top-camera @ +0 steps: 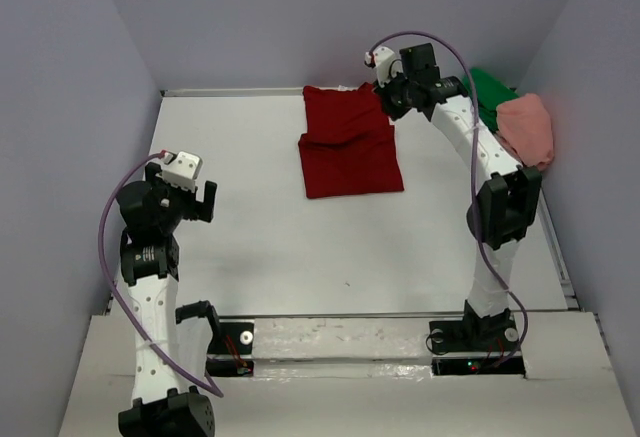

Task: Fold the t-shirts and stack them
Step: Fold the folded rectangular tshirt in 1/3 of the way

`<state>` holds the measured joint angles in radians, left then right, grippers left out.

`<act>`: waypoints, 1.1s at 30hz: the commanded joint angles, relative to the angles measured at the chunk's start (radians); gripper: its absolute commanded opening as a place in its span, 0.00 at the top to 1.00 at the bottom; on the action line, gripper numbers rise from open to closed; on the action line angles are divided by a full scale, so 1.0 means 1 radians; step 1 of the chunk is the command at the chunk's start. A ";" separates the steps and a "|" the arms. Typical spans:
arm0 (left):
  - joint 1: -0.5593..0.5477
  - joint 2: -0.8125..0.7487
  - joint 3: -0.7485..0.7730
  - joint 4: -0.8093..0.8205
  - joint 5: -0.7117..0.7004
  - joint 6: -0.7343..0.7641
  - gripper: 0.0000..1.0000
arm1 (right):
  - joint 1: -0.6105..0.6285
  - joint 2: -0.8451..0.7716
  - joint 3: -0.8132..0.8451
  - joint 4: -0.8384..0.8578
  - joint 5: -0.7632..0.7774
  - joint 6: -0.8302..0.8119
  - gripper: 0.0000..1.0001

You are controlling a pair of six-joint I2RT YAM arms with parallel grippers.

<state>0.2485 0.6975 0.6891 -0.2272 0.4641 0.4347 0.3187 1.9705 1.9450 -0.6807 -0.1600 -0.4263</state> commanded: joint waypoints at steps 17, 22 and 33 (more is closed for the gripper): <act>0.071 -0.041 -0.014 0.051 0.074 -0.016 0.01 | 0.161 0.447 0.422 -0.201 -0.098 -0.026 1.00; 0.072 -0.038 -0.013 0.051 0.073 -0.016 0.01 | 0.171 0.484 0.419 -0.181 -0.096 -0.028 1.00; 0.083 -0.036 -0.014 0.052 0.074 -0.021 0.01 | 0.171 0.533 0.451 -0.132 -0.050 -0.043 1.00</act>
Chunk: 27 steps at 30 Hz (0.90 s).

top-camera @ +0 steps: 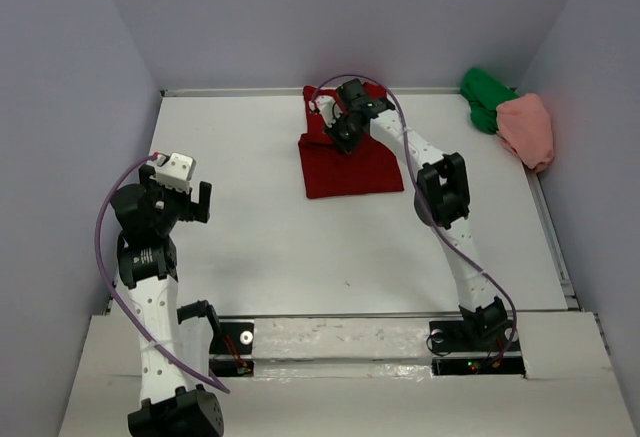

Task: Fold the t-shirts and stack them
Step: Fold the folded rectangular tshirt in 1/3 of the way

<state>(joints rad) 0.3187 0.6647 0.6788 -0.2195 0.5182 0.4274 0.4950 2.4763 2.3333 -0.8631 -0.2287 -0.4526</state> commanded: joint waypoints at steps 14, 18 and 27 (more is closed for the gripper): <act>0.037 0.007 -0.001 0.049 0.026 -0.019 0.01 | 0.013 0.105 0.113 0.148 0.101 -0.050 1.00; 0.048 0.012 0.001 0.048 0.031 -0.018 0.01 | 0.013 0.119 0.119 0.180 0.127 -0.066 1.00; 0.056 0.018 0.004 0.048 0.037 -0.019 0.01 | 0.013 0.130 0.146 0.225 0.178 -0.089 1.00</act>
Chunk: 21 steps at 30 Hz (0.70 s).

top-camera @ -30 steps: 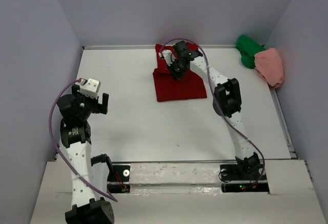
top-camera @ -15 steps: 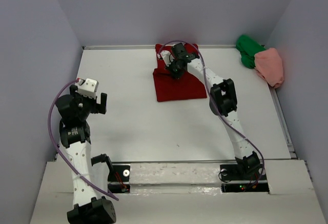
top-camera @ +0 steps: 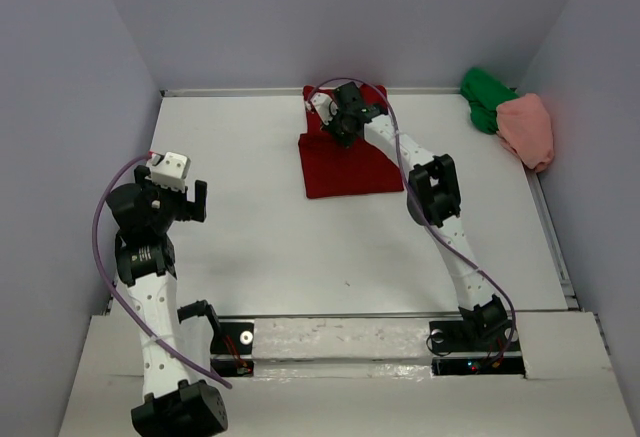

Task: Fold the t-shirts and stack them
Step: Fold the folded rectangular tshirt in 1/3 of the way

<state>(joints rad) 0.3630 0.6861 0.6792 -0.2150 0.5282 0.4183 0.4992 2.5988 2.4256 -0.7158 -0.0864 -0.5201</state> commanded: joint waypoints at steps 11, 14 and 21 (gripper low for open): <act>0.019 0.009 0.005 0.043 0.030 -0.010 0.01 | 0.009 0.054 0.072 0.138 0.145 -0.049 1.00; 0.019 0.007 0.005 0.043 0.035 -0.009 0.01 | 0.009 -0.026 0.009 0.145 0.157 -0.055 1.00; 0.019 -0.069 -0.015 0.040 0.111 0.030 0.01 | 0.009 -0.354 -0.293 0.155 0.185 -0.069 1.00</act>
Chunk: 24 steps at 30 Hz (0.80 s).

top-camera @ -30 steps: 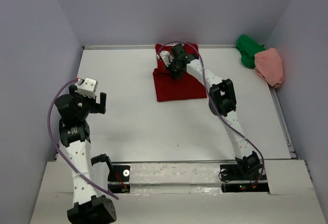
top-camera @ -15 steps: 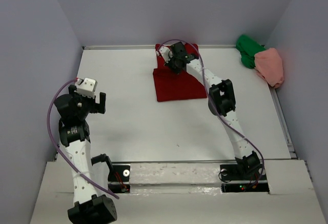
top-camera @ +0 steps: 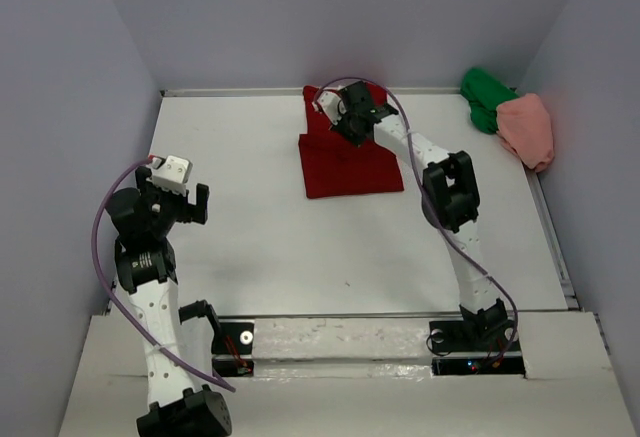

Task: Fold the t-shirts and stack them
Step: Fold the folded rectangular tshirt in 1/3 of the way

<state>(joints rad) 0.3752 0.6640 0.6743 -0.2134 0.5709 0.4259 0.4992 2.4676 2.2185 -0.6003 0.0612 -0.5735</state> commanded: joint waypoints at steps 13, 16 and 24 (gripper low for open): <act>-0.059 0.300 0.240 -0.184 0.342 0.005 0.03 | 0.018 -0.728 -0.634 -0.108 0.134 0.195 0.45; -0.182 0.425 0.278 -0.199 0.311 -0.047 0.07 | -0.008 -0.811 -0.726 -0.121 0.102 0.257 0.40; -0.369 0.629 0.269 -0.077 0.211 -0.177 0.20 | -0.106 -0.878 -0.904 -0.154 0.020 0.379 0.40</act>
<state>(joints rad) 0.0116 1.2556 0.9253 -0.3458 0.7940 0.3336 0.4355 1.6318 1.3579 -0.7429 0.1146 -0.2729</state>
